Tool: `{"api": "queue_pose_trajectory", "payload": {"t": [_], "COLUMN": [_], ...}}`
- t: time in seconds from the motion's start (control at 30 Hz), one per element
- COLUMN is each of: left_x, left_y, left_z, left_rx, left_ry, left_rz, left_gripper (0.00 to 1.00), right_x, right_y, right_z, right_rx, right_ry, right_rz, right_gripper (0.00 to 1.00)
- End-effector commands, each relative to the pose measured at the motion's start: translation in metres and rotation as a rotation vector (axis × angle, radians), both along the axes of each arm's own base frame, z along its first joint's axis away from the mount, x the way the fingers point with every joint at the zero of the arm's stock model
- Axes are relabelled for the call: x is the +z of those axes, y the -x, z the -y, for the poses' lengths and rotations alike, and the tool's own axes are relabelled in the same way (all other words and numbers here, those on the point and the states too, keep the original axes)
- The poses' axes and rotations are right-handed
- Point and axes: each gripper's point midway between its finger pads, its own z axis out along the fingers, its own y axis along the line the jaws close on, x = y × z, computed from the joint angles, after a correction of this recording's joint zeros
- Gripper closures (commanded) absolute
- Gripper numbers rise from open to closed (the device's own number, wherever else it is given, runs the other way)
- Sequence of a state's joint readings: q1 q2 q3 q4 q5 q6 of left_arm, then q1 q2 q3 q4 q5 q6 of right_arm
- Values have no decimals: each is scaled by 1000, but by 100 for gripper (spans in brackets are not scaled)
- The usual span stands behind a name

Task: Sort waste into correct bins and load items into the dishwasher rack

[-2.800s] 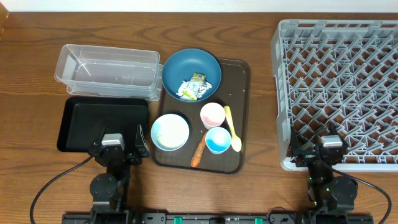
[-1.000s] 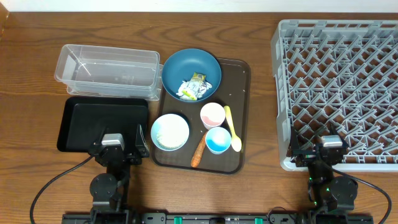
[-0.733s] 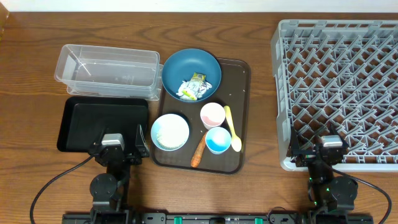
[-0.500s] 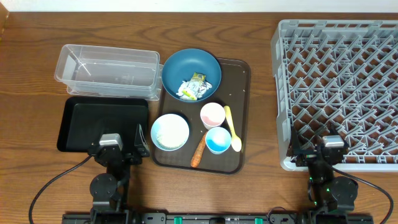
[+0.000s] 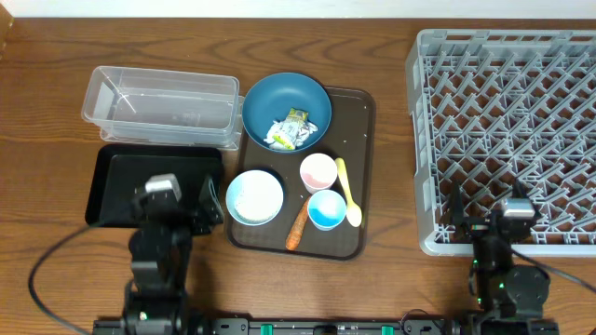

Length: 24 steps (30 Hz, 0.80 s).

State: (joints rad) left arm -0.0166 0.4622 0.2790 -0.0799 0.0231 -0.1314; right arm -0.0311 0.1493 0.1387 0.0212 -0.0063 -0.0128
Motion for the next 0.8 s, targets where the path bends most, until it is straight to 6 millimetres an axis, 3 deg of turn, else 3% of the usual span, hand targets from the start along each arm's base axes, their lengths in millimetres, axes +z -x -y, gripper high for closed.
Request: {"api": "queue_pose_trajectory", "payload": {"t": [0.0, 0.23, 0.5, 0.77], "left_x": [21, 27, 35, 43], "left_y": [-19, -44, -41, -45], "left_z": [9, 14, 17, 17], "left_rx": [-47, -69, -79, -78], "left_ry": [19, 35, 56, 59], "left_rz": [-37, -300, -635, -657], "left_gripper": [3, 3, 3, 3], "right_x": [25, 31, 21, 15], "right_y": [-7, -45, -85, -95], "right_z": [0, 0, -13, -15], "right_rx": [-6, 3, 90, 88], "right_ry": [41, 37, 11, -49], "right_rz": [-11, -204, -488, -592], "right_gripper": [1, 1, 1, 1]}}
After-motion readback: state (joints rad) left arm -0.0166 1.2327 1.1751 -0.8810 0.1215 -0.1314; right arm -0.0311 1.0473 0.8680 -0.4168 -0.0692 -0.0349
